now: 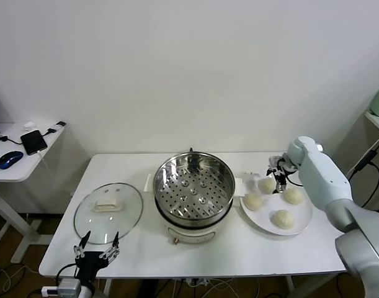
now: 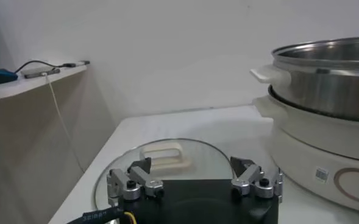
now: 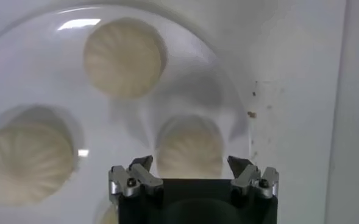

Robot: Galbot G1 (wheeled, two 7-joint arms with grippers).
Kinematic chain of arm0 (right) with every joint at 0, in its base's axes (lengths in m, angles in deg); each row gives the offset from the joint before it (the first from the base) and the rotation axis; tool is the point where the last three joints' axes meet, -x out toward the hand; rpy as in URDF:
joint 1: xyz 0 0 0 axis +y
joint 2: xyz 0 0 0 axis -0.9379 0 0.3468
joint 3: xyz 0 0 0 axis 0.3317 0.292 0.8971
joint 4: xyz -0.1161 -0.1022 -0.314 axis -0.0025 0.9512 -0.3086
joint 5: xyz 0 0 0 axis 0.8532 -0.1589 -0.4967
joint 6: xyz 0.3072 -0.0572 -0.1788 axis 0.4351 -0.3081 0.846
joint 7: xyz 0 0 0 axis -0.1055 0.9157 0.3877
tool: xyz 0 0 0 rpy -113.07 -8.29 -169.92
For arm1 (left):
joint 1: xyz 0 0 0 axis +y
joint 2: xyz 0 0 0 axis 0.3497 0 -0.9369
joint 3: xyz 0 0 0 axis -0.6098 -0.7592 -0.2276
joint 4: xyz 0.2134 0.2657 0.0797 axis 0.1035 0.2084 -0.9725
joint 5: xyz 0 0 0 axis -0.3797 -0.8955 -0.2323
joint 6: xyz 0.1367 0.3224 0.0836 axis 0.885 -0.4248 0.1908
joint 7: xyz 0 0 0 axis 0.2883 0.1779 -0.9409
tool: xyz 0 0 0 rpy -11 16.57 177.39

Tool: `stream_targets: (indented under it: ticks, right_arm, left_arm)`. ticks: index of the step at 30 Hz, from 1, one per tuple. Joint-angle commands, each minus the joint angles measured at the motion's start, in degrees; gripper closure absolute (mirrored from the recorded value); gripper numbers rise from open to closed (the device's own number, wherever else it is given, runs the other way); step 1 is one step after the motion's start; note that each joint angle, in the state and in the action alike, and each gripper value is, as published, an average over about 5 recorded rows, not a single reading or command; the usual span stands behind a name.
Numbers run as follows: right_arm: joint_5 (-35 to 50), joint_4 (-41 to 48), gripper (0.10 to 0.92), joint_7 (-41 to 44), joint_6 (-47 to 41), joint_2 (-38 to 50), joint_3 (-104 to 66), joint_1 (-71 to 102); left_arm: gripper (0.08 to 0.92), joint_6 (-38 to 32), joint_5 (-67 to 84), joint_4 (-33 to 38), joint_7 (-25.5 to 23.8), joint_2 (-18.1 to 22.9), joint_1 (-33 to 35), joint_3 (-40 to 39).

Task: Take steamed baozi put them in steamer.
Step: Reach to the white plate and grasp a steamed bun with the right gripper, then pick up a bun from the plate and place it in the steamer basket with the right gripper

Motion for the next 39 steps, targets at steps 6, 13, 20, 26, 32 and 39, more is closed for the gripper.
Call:
stream_targets:
  ticks: [6, 13, 20, 26, 32, 39]
  right_arm:
    - [-4.59, 1.40, 0.203, -1.89, 0.22, -0.98, -1.93, 0.13]
    - [-4.34, 1.69, 0.294, -2.02, 0.06, -1.00, -2.82, 0.40]
    - [-3.53, 1.43, 0.387, -2.06, -0.03, -0.85, -3.59, 0.49]
    - [2.37, -4.04, 0.389, 0.63, -1.83, 2.03, -1.31, 0.57]
    - [19.20, -18.38, 0.389, 6.70, -9.07, 8.57, 9.77, -4.73]
    - [35.15, -19.41, 0.389, 11.65, -15.63, 6.39, 28.66, -25.40]
  left_arm:
    - [0.177, 0.06, -0.04, -0.25, -0.08, -0.11, -0.12, -0.07]
    - [0.177, 0.16, -0.02, -0.26, -0.15, -0.18, -0.12, -0.10]
    - [0.177, 0.21, -0.05, -0.32, -0.14, -0.16, -0.14, -0.23]
    - [0.177, 0.14, -0.17, -0.51, -0.05, -0.16, -0.77, -0.50]
    - [0.177, 0.23, -1.49, -0.91, 0.21, -0.14, -2.39, -0.70]
    - [0.177, 0.77, -2.33, -0.29, 0.46, -0.10, -3.23, -0.36]
